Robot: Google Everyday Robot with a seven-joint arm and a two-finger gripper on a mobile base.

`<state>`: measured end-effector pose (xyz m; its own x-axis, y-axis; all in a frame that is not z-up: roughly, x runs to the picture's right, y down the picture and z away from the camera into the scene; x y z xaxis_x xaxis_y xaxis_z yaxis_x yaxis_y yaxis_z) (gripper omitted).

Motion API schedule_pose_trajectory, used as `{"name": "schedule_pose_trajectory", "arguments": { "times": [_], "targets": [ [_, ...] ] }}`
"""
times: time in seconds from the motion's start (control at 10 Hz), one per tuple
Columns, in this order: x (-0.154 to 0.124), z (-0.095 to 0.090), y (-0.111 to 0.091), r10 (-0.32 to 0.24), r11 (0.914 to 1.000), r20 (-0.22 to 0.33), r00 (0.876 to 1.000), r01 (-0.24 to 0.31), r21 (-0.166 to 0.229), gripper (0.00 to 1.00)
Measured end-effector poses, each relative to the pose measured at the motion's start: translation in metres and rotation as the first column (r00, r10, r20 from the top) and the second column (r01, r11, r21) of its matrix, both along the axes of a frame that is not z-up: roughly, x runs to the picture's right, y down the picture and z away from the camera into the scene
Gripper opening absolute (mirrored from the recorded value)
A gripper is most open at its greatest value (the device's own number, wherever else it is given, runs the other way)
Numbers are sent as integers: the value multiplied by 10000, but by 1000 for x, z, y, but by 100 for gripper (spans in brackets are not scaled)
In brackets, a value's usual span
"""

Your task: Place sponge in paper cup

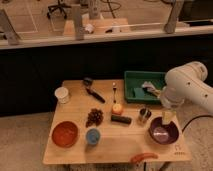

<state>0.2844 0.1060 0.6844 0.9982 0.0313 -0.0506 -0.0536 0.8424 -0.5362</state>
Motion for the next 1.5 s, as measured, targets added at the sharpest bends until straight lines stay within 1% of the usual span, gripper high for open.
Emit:
{"name": "schedule_pose_trajectory", "arguments": {
  "times": [0.9, 1.0, 1.2, 1.3, 1.4, 1.5],
  "targets": [
    [0, 0, 0, 0, 10000, 2, 10000, 0, 2, 80],
    [0, 5, -1, -85, 9999, 191, 9998, 83, 115, 80],
    [4, 24, -10, -514, 9975, 813, 9954, 471, 529, 80],
    [6, 40, -18, -641, 9965, 1169, 9911, 572, 613, 80],
    [5, 50, -24, -668, 9960, 1445, 9872, 575, 677, 80],
    [8, 53, -24, -658, 9963, 1522, 9862, 564, 652, 80]
  ]
}}
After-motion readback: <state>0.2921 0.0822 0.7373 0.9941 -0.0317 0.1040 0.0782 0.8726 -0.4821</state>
